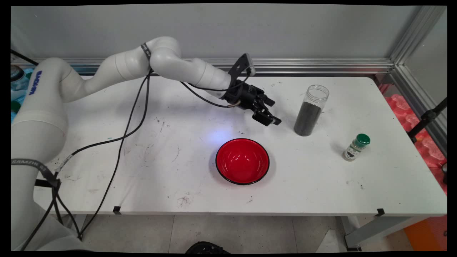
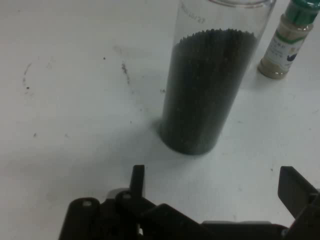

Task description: Pick up the black seasoning powder from the table

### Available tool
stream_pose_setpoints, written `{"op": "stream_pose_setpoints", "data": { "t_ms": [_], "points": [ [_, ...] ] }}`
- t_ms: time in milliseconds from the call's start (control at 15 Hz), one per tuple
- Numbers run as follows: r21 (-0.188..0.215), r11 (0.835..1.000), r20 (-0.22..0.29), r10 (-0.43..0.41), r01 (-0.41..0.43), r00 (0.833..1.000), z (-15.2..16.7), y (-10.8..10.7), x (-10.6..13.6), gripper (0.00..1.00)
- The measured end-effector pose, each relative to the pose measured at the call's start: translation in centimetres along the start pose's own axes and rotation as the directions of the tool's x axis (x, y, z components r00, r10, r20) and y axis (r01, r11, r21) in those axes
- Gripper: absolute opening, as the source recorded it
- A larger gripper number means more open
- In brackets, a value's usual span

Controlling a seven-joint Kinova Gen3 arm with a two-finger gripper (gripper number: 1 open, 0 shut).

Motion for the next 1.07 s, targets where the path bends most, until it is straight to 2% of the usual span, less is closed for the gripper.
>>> {"op": "stream_pose_setpoints", "data": {
  "t_ms": [1067],
  "points": [
    [-0.022, 1.0, -0.026, 0.018, -0.019, 0.999, 4.7, 0.2, 1.3, 1.0]
  ]
}}
